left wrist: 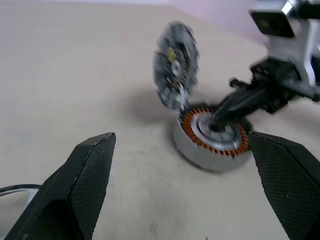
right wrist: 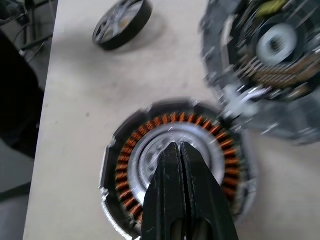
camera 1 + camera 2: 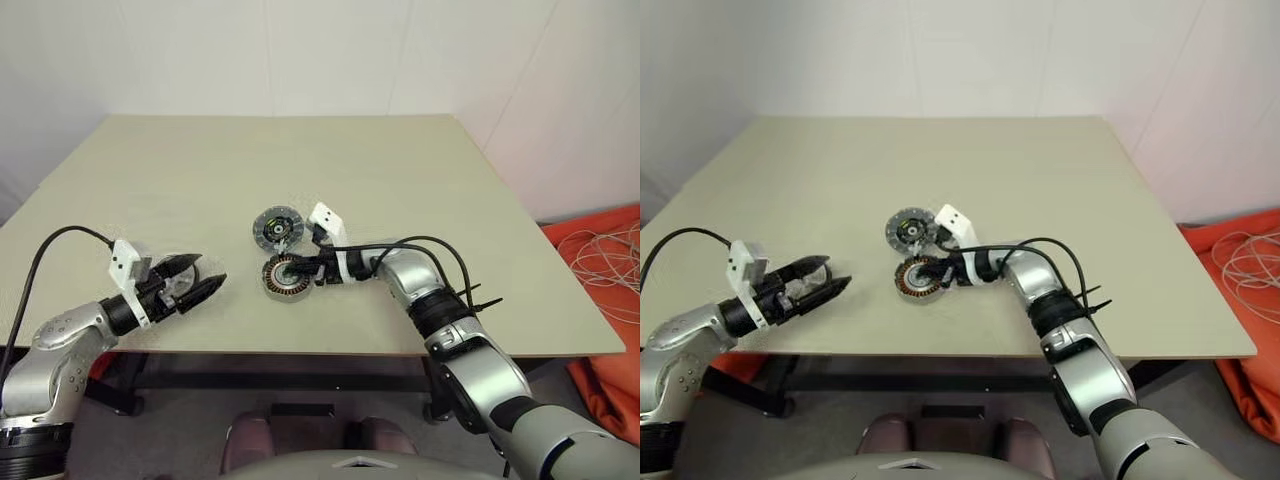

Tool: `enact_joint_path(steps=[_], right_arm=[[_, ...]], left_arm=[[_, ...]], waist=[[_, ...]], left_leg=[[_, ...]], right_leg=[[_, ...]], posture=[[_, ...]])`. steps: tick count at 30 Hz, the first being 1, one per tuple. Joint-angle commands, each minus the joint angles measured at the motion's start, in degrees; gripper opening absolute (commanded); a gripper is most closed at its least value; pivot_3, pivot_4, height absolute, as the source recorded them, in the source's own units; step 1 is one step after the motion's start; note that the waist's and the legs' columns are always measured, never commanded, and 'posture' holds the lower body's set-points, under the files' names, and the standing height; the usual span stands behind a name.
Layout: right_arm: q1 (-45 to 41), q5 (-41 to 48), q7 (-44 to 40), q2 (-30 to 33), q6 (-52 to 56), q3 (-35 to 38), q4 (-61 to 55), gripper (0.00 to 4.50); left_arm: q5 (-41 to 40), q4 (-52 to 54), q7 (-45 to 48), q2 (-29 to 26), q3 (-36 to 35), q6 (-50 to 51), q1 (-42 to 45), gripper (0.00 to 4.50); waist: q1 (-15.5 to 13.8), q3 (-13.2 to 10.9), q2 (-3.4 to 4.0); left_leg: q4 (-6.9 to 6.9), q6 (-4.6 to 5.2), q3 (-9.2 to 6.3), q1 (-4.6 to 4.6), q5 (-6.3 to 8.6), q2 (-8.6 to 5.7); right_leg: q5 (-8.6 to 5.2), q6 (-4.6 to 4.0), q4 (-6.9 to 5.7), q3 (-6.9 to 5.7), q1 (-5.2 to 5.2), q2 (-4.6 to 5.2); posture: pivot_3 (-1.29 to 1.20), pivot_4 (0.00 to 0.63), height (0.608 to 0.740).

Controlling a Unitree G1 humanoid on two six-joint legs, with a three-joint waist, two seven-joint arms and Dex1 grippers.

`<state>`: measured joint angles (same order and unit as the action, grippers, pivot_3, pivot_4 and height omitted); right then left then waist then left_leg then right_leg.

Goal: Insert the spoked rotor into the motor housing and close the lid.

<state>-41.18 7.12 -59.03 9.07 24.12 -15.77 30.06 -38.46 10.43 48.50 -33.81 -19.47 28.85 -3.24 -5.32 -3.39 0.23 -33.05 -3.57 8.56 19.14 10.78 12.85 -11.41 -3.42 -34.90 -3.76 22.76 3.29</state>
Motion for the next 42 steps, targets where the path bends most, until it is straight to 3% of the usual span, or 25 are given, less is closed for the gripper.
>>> enact_joint_path(steps=[1, 9, 10, 14, 23, 32, 42], right_arm=[[-1.9, 2.1, -0.4, 1.7, -0.1, 2.7, -5.6, 0.02], [1.6, 2.8, -5.8, 9.7, 2.3, 1.1, -17.1, 0.02], [2.2, 3.1, -6.6, 10.7, 2.8, 1.0, -18.6, 0.19], [3.8, 4.6, -9.7, 14.4, 5.0, 0.9, -23.0, 1.26], [6.5, 6.9, -14.4, 20.5, 7.3, 0.7, -28.5, 4.4], [6.9, 6.1, -12.7, 20.3, 4.2, 0.2, -27.8, 4.46], [6.8, 5.7, -13.0, 20.9, 3.1, 0.0, -27.5, 4.46]], left_arm=[[-3.3, 3.5, -6.3, 0.1, -4.5, 4.7, -0.8, 4.5], [-19.2, 4.0, -22.0, 3.7, -15.9, 18.5, -1.6, 4.5], [-22.0, 4.0, -24.1, 4.4, -17.2, 19.9, -1.8, 4.5], [-31.2, 3.7, -31.8, 6.7, -21.5, 23.2, -2.0, 4.5], [-47.4, 0.5, -48.0, 8.1, -23.0, 27.8, -5.8, 4.5], [-63.4, 1.3, -61.6, 16.2, -20.2, 20.1, -6.8, 4.5], [-65.6, -0.1, -60.9, 16.1, -16.3, 17.9, -9.8, 4.5]], waist=[[0.0, 0.0, -0.01], [0.0, 0.0, -0.05], [0.0, 0.0, -0.05], [-0.1, 0.0, -0.07], [-0.2, 0.0, -0.2], [-0.3, 0.1, -0.62], [-0.3, 0.1, -0.74]], left_leg=[[0.0, 0.0, 0.0, 0.0, 0.0, 0.0], [-0.02, 0.01, 0.0, 0.01, 0.01, -0.02], [-0.04, 0.02, 0.0, 0.01, 0.01, -0.02], [-0.1, 0.02, 0.0, 0.02, 0.01, -0.02], [-0.21, 0.04, -0.01, -0.03, 0.01, -0.01], [-0.29, 0.04, -0.07, -0.01, 0.01, 0.02], [-0.27, 0.06, -0.11, -0.04, 0.02, 0.03]], right_leg=[[0.0, 0.0, 0.0, 0.0, 0.0, 0.0], [-0.04, 0.07, 0.03, 0.0, -0.03, 0.0], [-0.04, 0.08, 0.04, 0.0, -0.04, -0.01], [-0.05, 0.09, 0.05, -0.01, -0.06, -0.01], [-0.07, 0.14, 0.13, -0.04, -0.15, -0.04], [-0.08, 0.18, 0.21, -0.17, -0.22, -0.04], [-0.1, 0.22, 0.31, -0.26, -0.35, -0.04]], posture=[[0.0, 0.0, 0.74], [0.0, 0.0, 0.74], [0.0, 0.0, 0.74], [0.0, 0.0, 0.74], [0.0, 0.0, 0.74], [0.0, 0.0, 0.74], [0.0, 0.0, 0.74]])
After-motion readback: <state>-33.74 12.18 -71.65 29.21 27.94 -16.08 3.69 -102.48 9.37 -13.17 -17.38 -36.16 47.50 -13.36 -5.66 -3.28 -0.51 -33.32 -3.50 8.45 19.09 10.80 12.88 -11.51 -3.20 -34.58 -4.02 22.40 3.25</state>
